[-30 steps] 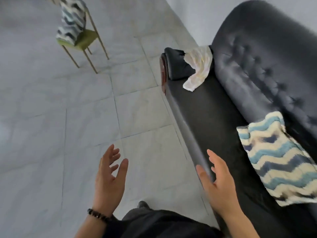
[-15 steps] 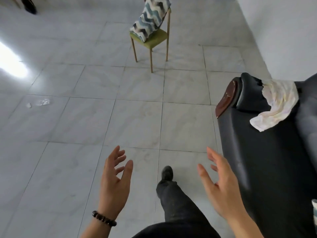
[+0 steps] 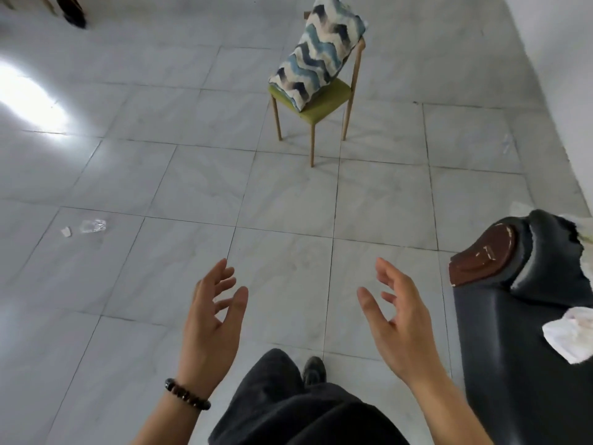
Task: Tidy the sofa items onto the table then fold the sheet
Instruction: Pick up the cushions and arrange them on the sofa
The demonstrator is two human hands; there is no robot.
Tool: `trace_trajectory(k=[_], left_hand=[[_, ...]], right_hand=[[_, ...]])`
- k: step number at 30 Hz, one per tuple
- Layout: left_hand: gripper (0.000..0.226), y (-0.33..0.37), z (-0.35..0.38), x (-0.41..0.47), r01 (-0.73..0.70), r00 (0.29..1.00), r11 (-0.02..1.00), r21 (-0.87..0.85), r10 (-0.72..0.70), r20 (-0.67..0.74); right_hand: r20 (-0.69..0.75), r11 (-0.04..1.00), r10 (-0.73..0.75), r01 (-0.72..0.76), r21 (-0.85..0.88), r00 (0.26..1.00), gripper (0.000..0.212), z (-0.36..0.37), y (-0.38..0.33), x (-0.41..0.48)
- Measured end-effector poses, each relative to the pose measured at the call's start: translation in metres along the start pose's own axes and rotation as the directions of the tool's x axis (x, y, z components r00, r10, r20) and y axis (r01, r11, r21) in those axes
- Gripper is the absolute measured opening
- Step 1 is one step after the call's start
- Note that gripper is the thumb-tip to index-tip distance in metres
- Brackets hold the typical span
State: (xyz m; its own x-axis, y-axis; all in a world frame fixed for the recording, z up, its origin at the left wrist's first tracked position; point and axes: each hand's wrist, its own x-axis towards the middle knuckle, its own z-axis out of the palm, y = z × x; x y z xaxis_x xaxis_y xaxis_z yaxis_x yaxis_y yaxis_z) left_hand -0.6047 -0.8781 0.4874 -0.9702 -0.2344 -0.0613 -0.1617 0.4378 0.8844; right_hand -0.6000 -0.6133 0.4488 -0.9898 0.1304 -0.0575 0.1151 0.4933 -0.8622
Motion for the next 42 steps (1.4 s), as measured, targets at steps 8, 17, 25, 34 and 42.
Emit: trace_trajectory(k=[8, 17, 25, 34, 42], left_hand=[[0.05, -0.02, 0.038, 0.234, 0.075, 0.997, 0.994, -0.074, -0.077, -0.025], [0.047, 0.048, 0.073, 0.545, 0.005, 0.996, 1.0, -0.029, -0.002, 0.089], [0.047, 0.083, 0.172, 0.771, -0.047, 0.987, 0.998, 0.039, 0.04, 0.156], [0.047, 0.16, 0.287, 1.015, -0.048, 0.987, 0.997, 0.06, 0.039, 0.154], [0.048, 0.176, 0.38, 1.206, -0.108, 0.963, 0.989, 0.098, 0.079, 0.257]], right_hand=[[0.043, 0.998, 0.004, -0.002, -0.055, 0.999, 0.056, 0.063, -0.009, 0.236], [-0.124, 0.996, 0.059, -0.066, -0.054, 0.991, 0.055, 0.063, -0.061, 0.503], [-0.222, 0.989, 0.145, -0.145, 0.014, 0.964, 0.055, 0.073, -0.034, 0.721], [-0.136, 0.987, 0.153, -0.158, -0.023, 0.979, 0.056, 0.047, -0.031, 1.012], [-0.178, 0.98, 0.194, -0.198, -0.008, 0.965, 0.051, 0.06, -0.016, 1.195]])
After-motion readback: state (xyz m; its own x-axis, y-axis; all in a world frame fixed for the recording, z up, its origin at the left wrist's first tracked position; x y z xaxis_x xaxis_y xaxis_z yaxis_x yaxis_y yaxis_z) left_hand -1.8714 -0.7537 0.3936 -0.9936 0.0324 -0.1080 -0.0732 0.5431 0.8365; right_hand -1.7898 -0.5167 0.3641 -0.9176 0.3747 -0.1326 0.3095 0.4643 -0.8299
